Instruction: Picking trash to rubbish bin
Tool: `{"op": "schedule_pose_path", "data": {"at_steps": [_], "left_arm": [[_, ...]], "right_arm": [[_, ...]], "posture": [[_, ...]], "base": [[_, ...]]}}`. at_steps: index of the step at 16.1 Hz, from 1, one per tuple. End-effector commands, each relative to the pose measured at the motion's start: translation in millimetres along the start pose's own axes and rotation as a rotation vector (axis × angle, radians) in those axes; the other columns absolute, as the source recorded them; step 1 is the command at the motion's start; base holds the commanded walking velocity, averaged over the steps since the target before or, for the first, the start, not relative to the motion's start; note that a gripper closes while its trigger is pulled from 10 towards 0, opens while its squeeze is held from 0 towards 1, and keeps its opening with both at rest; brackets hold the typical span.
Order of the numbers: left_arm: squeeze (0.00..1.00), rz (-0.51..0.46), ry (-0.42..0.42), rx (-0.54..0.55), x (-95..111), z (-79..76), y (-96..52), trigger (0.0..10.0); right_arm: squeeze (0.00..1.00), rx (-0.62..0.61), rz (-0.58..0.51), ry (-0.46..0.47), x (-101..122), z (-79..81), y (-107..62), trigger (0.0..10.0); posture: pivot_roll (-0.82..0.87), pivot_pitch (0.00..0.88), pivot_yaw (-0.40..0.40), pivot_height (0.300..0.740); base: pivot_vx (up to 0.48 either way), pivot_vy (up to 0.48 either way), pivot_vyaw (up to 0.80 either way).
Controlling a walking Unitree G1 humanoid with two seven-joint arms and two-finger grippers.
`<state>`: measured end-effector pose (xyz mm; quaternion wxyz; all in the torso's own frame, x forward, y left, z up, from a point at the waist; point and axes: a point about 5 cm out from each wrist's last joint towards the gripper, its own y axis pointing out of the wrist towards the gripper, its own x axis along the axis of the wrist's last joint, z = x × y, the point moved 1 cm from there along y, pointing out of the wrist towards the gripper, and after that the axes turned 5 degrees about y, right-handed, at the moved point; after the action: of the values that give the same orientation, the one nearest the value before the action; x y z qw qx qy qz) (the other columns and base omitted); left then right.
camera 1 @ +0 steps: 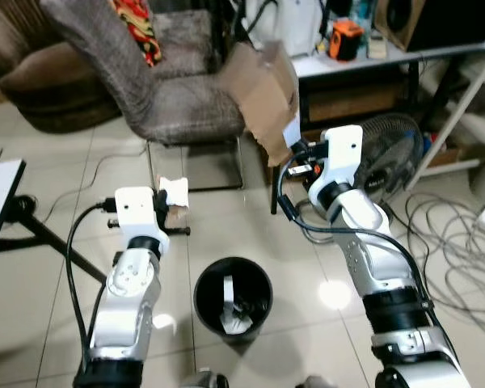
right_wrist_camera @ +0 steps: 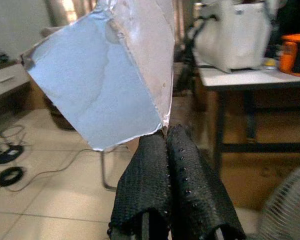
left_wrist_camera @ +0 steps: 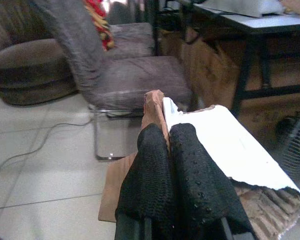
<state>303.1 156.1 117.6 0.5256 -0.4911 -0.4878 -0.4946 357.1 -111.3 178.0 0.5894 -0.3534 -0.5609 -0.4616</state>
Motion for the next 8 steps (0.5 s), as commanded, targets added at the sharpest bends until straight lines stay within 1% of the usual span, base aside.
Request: {"op": "schedule_pose_path", "data": {"at_steps": [1, 7, 8], "left_arm": [[0.0, 0.03, 0.004, -0.017, -5.6, -2.4, -2.0, 0.0], [0.0, 0.066, -0.007, -0.027, -13.4, -3.5, -2.4, 0.0], [0.0, 0.107, -0.016, -0.051, -22.3, -6.9, -2.3, 0.0]], "right_arm": [[0.0, -0.008, -0.003, 0.0, 1.0, -2.1, -1.5, 10.0], [0.0, -0.003, -0.004, 0.0, -0.3, -0.4, -1.9, 10.0], [0.0, 0.0, 0.017, 0.01, -5.3, 2.0, -3.5, 10.0]], "posture": [[-0.11, 0.116, 0.062, 0.74], [-0.11, 0.121, 0.063, 0.74], [-0.11, 0.13, 0.067, 0.74]], "base": [[0.0, 0.0, -0.75], [0.0, 0.0, 0.0], [0.0, 0.0, 0.0]]}}
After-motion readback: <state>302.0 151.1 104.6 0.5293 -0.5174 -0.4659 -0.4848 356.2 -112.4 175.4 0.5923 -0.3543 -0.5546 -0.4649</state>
